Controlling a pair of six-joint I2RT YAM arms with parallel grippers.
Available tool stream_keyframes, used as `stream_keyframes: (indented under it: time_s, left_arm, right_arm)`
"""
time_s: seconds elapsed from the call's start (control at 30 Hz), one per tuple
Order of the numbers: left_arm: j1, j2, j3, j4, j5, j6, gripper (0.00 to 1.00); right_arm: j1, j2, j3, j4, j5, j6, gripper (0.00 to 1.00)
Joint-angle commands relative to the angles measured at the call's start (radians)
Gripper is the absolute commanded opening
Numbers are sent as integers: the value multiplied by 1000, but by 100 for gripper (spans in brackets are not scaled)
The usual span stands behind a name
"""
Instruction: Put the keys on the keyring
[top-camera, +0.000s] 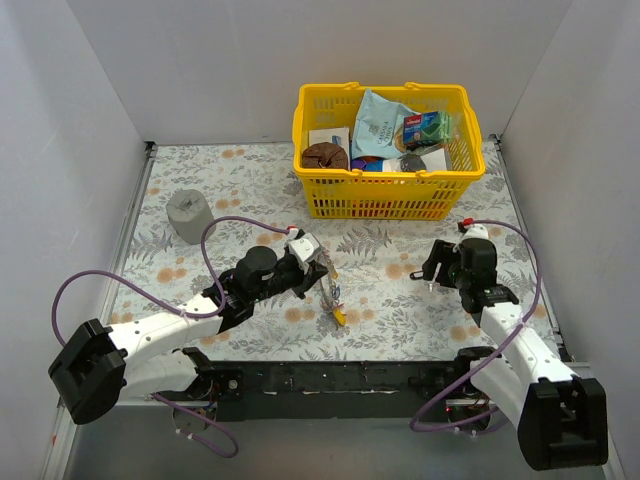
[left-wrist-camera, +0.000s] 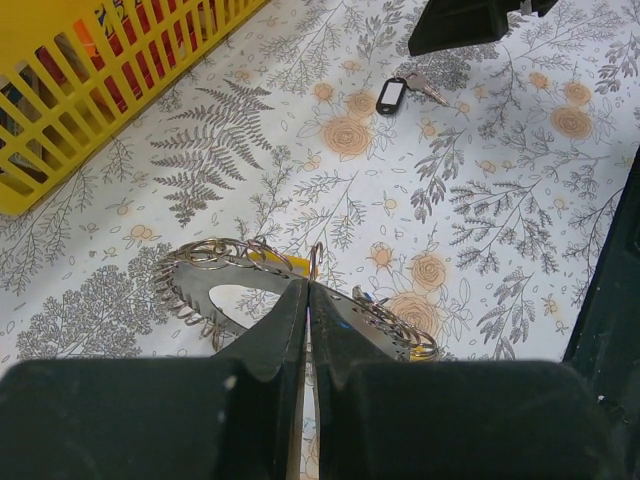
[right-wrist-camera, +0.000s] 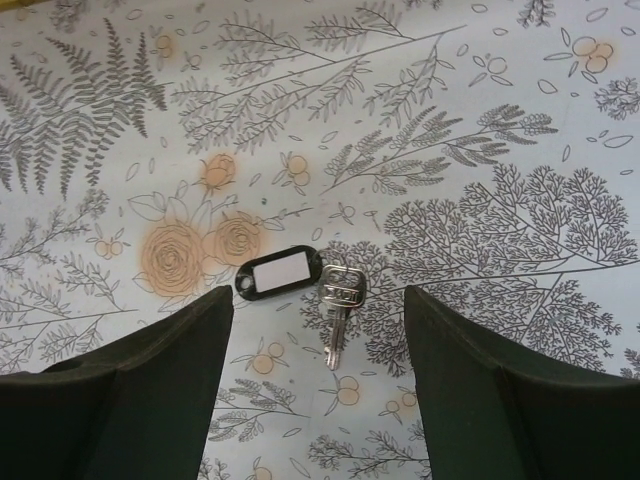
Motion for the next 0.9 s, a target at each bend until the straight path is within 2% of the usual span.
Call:
stream_keyframes:
  time_s: [0.0, 0.13, 0.3, 0.87]
  left_arm:
    - [-4, -20, 11, 25, 29, -8, 0]
    - [-4, -4, 22, 27, 41, -9, 0]
    - [-4, 5, 26, 25, 52, -15, 0]
    - [-4, 20, 26, 23, 78, -48, 0]
  right_arm:
    - [-103, 75, 49, 45, -150, -27, 74]
    - [-200, 156, 60, 94, -259, -30, 68]
    - [-228, 231, 57, 131, -321, -30, 56]
    - [-240, 363, 54, 245, -365, -19, 50]
